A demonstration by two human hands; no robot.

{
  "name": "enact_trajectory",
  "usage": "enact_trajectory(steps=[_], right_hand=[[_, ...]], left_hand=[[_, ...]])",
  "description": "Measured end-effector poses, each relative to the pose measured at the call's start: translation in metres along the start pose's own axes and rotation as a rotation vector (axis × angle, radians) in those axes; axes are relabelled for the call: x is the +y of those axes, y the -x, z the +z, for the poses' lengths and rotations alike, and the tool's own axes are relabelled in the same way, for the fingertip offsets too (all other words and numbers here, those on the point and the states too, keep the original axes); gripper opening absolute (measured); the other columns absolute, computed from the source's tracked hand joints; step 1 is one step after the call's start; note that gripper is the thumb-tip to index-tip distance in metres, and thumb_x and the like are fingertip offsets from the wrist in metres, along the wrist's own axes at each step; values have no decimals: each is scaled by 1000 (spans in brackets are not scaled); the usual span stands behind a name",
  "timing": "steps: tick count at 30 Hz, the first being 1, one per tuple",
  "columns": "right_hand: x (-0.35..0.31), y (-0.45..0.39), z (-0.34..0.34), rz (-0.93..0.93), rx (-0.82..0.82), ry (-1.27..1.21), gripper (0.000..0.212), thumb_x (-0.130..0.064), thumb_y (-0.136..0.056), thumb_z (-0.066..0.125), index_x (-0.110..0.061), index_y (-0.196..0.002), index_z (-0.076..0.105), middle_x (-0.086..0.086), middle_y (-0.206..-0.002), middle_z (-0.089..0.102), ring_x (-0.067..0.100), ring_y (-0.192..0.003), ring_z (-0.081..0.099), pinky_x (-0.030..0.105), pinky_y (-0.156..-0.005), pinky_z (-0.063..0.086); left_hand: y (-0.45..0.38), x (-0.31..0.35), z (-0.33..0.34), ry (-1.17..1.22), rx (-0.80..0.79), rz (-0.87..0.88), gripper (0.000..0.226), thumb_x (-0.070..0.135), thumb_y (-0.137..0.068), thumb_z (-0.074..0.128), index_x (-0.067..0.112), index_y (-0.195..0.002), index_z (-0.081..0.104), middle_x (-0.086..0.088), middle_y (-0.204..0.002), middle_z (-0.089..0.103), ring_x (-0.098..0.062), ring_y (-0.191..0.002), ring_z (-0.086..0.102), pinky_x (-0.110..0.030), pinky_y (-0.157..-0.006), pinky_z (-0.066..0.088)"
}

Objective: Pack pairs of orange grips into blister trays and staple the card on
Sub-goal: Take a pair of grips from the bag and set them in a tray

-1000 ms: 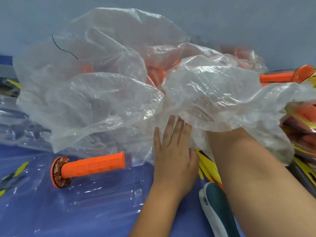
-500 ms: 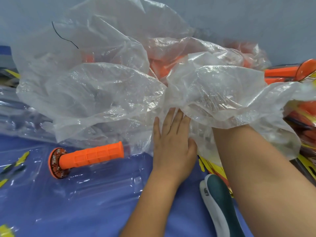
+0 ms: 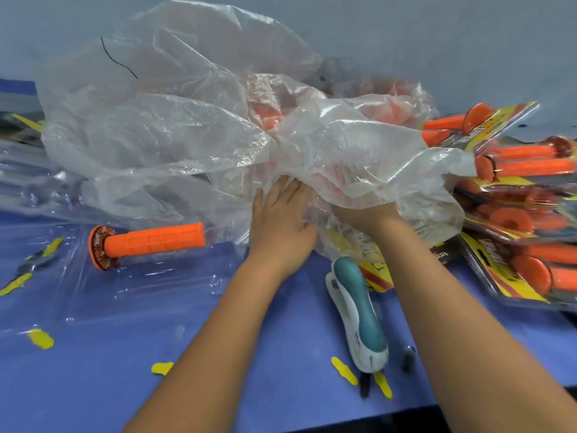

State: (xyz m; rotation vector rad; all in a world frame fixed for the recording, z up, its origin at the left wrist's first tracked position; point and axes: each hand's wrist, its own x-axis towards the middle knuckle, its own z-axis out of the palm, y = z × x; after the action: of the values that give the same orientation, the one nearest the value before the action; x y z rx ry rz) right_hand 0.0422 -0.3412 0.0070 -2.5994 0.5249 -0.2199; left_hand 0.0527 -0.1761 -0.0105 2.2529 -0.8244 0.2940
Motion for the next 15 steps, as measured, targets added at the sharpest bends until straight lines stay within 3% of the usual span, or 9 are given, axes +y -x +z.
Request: enact_trajectory(steps=[2, 4, 6, 7, 9, 11, 13, 15], right_hand=[[-6, 13, -3, 15, 114, -76, 61, -58, -73, 53, -32, -128, 57, -1, -133, 60, 22, -123, 53, 31, -99, 42], [-9, 30, -7, 135, 244, -286, 46, -42, -61, 60, -20, -100, 68, -3, -93, 71, 17, -88, 65, 17, -68, 46], [-12, 47, -11, 136, 347, -446, 33, -30, -62, 68, -7, -85, 61, -2, -65, 58, 13, -56, 53, 13, -44, 36], [-13, 56, -14, 124, 377, -430, 31, -26, -64, 69, -5, -83, 57, 0, -61, 50, 13, -50, 44, 18, -41, 32], [-20, 77, -20, 73, 378, -369, 22, -21, -67, 68, -6, -75, 54, 2, -61, 43, 17, -49, 35, 24, -44, 29], [-30, 98, -22, -7, 383, -263, 17, -19, -72, 67, -10, -69, 53, 3, -70, 47, 19, -57, 39, 28, -53, 29], [-41, 115, -18, -72, 457, -204, 7, -14, -78, 65, -14, -79, 58, 3, -89, 51, 19, -73, 44, 23, -63, 27], [-55, 130, -10, -111, 521, -249, 8, -9, -80, 62, -11, -88, 62, 3, -98, 53, 19, -79, 46, 22, -65, 27]], left_hand=[[4, 4, -8, 85, 4, -9, 70, 6, -81, 56, 25, -146, 39, 7, -153, 35, -11, -146, 13, -37, -118, -1], [10, 8, -18, 183, 6, -24, 70, -2, -78, 53, 23, -143, 43, 3, -153, 36, -10, -145, 14, -39, -120, 4], [16, 12, -29, 271, 19, -32, 68, -5, -79, 50, 25, -140, 49, 3, -151, 39, -4, -139, 16, -41, -120, 9], [20, 13, -36, 304, 23, -25, 64, -6, -80, 49, 26, -136, 54, 7, -147, 42, -2, -136, 20, -36, -120, 12], [29, 11, -50, 348, 15, -5, 55, -6, -82, 47, 25, -124, 64, 22, -134, 48, 1, -135, 28, -15, -113, 18], [42, 4, -69, 345, 16, 1, 45, -3, -84, 47, 23, -113, 70, 17, -131, 55, 0, -132, 36, -3, -104, 20], [57, -11, -87, 231, 64, -20, 39, 11, -83, 44, 19, -108, 72, 5, -132, 59, -10, -132, 42, -20, -112, 26], [67, -32, -106, -3, 81, -104, 47, 25, -78, 39, 20, -112, 71, -2, -135, 58, -21, -135, 40, -41, -114, 27]])
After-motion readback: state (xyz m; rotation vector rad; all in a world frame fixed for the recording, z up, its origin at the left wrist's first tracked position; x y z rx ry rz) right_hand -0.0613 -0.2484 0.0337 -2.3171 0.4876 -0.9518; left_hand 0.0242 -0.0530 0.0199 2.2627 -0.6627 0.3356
